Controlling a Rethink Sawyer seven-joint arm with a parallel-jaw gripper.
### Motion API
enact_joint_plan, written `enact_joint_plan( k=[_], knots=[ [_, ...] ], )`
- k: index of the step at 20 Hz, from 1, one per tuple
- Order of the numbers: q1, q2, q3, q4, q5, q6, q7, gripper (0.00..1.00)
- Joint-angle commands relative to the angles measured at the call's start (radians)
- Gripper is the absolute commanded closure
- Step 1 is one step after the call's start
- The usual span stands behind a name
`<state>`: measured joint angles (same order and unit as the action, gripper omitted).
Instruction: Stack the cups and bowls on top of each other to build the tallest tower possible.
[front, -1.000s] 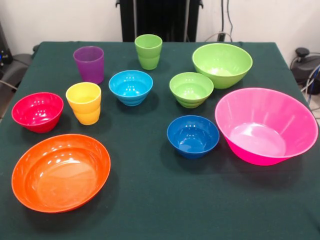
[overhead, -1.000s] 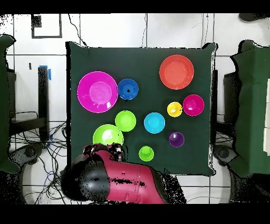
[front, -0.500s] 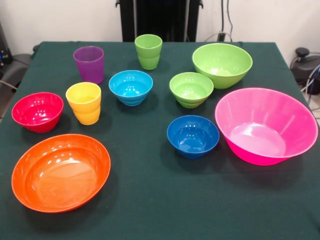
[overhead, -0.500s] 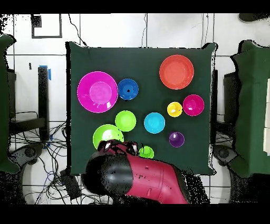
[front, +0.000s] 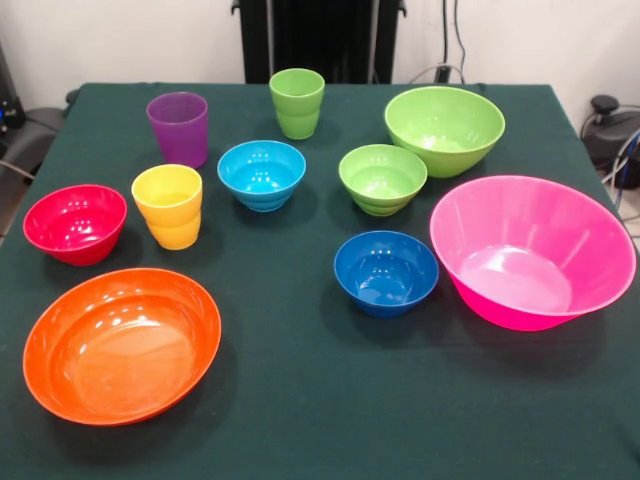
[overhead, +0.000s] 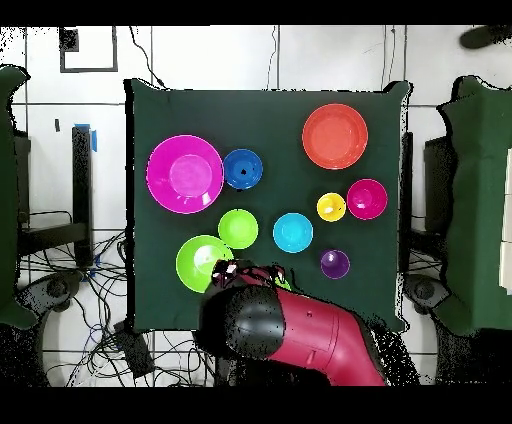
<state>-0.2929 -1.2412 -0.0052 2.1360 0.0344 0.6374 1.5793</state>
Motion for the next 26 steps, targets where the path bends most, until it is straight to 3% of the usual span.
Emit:
enact_joint_plan(
  k=[1, 14, 26],
  knots=[
    [-0.005, 0.126, 0.064, 0.126, -0.093, -0.161, 0.038, 0.00],
    [-0.063, 0.284, 0.092, 0.172, -0.158, -0.429, 0.060, 0.00],
    [-0.073, 0.387, 0.091, 0.157, -0.211, -0.508, 0.093, 0.00]
  ],
)
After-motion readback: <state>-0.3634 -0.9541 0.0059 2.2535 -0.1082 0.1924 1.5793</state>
